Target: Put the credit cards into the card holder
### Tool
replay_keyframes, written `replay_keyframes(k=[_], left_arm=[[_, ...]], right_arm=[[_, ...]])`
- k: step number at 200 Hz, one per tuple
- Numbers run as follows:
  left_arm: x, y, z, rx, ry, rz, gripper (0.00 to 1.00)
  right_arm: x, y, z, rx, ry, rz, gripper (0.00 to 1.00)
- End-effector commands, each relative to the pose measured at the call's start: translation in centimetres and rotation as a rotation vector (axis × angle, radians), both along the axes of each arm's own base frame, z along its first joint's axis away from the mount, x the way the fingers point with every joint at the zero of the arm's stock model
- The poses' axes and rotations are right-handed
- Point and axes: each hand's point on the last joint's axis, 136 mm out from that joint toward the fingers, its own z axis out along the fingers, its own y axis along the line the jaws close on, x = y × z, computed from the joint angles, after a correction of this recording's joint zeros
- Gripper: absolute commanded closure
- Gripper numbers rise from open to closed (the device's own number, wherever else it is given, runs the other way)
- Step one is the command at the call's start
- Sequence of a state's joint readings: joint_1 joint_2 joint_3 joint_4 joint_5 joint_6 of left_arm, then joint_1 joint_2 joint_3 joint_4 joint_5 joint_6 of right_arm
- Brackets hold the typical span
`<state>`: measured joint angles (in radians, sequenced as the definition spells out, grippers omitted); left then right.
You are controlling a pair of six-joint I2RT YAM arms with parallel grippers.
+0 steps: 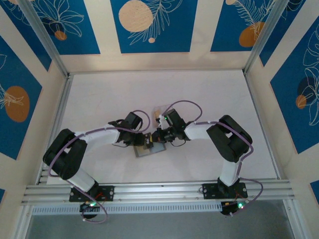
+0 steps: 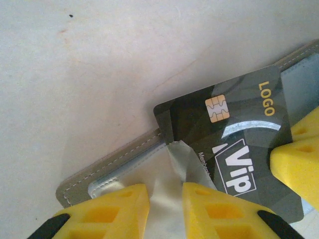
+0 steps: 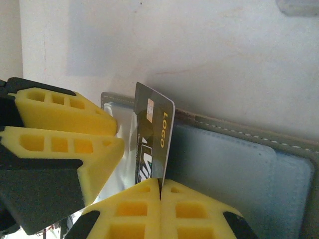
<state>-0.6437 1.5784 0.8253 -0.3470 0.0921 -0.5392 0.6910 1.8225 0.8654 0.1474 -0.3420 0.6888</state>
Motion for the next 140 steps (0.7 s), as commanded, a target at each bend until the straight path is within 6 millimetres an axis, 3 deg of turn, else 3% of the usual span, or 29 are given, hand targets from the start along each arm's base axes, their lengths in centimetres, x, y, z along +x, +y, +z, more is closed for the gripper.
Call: replay_keyframes(k=[1, 98, 140], left_arm=[[-1.4, 1.7, -2.2, 0.086, 0.052, -0.004, 0.74], [-1.5, 1.3, -2.2, 0.073, 0.055, -0.015, 0.74], [-1.1, 0.1, -0.4, 0.005, 0.034, -0.023, 0.72]], right_arm=[[-2.9, -0.9, -2.5, -0.057, 0.087, 0.053, 1.00], [-4.5, -0.8, -3.0, -0.061, 0.123, 0.119, 1.00], [-3.9, 0.3, -3.2, -0.064, 0.134, 0.146, 1.00]])
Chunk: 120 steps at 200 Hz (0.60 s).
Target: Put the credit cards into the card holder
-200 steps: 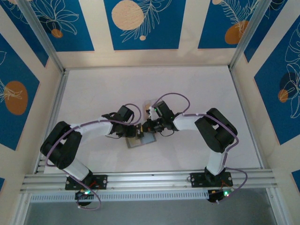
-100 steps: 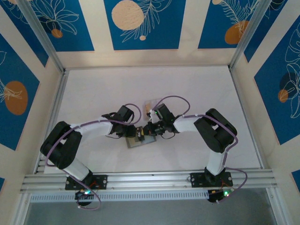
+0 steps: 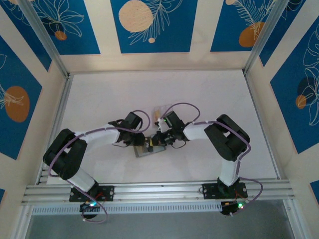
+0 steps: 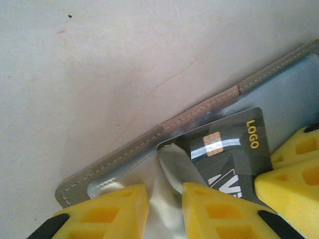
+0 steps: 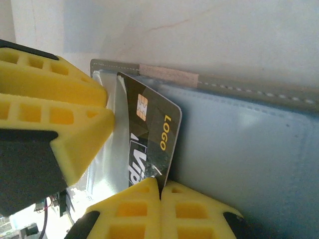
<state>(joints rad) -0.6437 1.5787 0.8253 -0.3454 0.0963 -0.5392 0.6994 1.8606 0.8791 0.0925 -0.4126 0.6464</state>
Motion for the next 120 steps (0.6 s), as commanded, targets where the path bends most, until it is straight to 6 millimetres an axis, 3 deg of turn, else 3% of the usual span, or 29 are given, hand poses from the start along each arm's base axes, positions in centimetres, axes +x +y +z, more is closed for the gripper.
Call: replay_keyframes(k=[1, 29, 50, 79, 120], left_arm=[[-1.1, 0.1, -0.3, 0.006, 0.032, -0.022, 0.72], [-0.8, 0.2, 1.4, -0.058, 0.019, 0.019, 0.68], [-0.9, 1.8, 1.6, -0.046, 0.016, 0.077, 0.69], [-1.6, 4.2, 1.2, 0.002, 0.025, 0.138, 0.78], [-1.8, 3.9, -0.1, 0.001, 0.050, 0.122, 0.86]], right_arm=[[-2.0, 0.1, -2.0, -0.058, 0.067, 0.070, 1.00], [-1.7, 0.1, -2.3, -0.068, 0.071, 0.062, 1.00], [-1.9, -0.1, -2.4, -0.077, 0.076, 0.062, 1.00], [-1.9, -0.6, -2.5, -0.094, 0.084, 0.056, 1.00], [-1.8, -0.5, -2.1, -0.098, 0.082, 0.063, 1.00]])
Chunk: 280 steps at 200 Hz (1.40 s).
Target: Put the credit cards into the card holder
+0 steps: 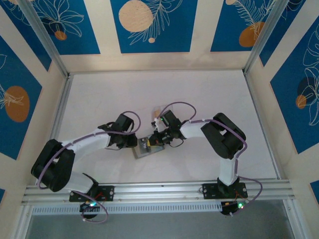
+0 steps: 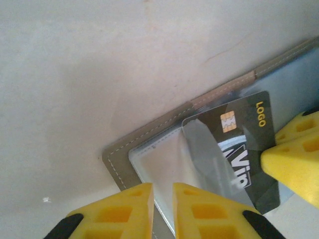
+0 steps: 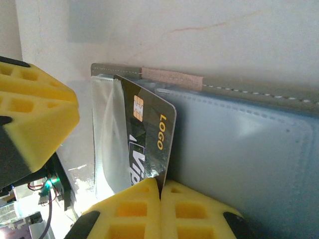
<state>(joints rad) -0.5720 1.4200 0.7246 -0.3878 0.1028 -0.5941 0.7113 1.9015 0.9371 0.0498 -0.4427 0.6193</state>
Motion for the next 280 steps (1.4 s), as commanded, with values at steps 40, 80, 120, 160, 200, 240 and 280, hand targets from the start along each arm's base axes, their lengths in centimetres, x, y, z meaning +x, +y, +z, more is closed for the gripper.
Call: replay_keyframes(k=[40, 80, 120, 160, 200, 240, 280], left_arm=[[-0.1, 0.8, -3.3, 0.082, 0.068, 0.004, 0.87], [-0.6, 1.6, -4.5, 0.120, 0.082, 0.012, 0.88], [-0.8, 1.8, -4.9, 0.127, 0.085, 0.011, 0.88], [-0.8, 1.6, -5.0, 0.119, 0.087, 0.004, 0.88], [-0.8, 1.6, -5.0, 0.111, 0.084, 0.004, 0.88], [-0.9, 1.4, -5.0, 0.105, 0.084, 0.000, 0.88], [-0.8, 1.2, -5.0, 0.095, 0.079, -0.004, 0.87]], right_arm=[[-1.7, -2.0, -1.8, -0.146, 0.067, 0.032, 1.00], [-2.2, -2.7, -1.8, -0.180, 0.090, 0.048, 1.00], [-2.1, -3.3, -2.0, -0.191, 0.105, 0.031, 1.00], [-1.1, -3.6, -1.6, -0.198, 0.092, 0.009, 1.00], [-0.9, -2.8, -1.4, -0.184, 0.103, 0.041, 1.00], [-1.7, -2.4, -1.8, -0.190, 0.125, 0.079, 1.00], [-2.2, -1.8, -1.8, -0.178, 0.132, 0.106, 1.00]])
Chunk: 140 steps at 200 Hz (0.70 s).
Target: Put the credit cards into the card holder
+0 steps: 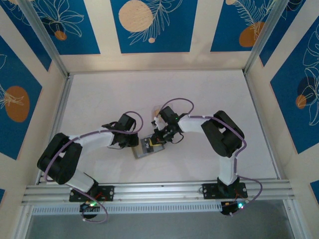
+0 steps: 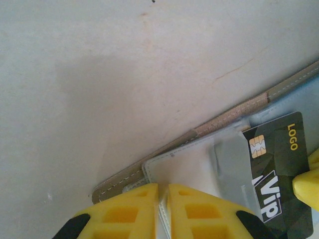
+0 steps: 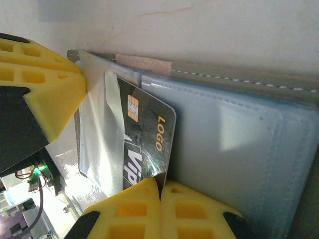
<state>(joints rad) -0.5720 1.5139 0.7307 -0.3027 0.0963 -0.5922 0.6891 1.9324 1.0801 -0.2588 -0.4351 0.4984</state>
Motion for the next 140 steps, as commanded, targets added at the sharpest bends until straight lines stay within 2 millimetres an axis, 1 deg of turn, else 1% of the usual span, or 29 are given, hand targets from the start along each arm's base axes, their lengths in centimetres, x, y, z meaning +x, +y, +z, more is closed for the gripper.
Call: replay_keyframes(k=[1, 45, 67, 103, 124, 140], left_arm=[[-2.0, 1.8, -3.2, 0.088, 0.080, -0.005, 0.87], [-2.1, 1.7, -3.2, 0.085, 0.078, -0.008, 0.87], [-2.2, 1.7, -3.2, 0.080, 0.076, -0.006, 0.87], [-2.3, 1.6, -3.1, 0.072, 0.075, -0.006, 0.87], [-2.3, 1.4, -3.0, 0.067, 0.075, -0.008, 0.87], [-2.3, 1.4, -2.9, 0.066, 0.071, -0.010, 0.87]], right_arm=[[-2.2, -0.5, -1.9, -0.065, 0.074, 0.047, 1.00], [-1.7, 0.6, -1.4, -0.057, 0.071, 0.051, 1.00], [-1.9, 1.1, -1.4, -0.051, 0.073, 0.037, 1.00], [-2.8, 2.5, -1.4, -0.030, 0.068, 0.035, 1.00], [-2.9, 3.5, -1.2, 0.001, 0.068, 0.027, 1.00], [-2.9, 3.8, -1.4, 0.013, 0.069, 0.014, 1.00]])
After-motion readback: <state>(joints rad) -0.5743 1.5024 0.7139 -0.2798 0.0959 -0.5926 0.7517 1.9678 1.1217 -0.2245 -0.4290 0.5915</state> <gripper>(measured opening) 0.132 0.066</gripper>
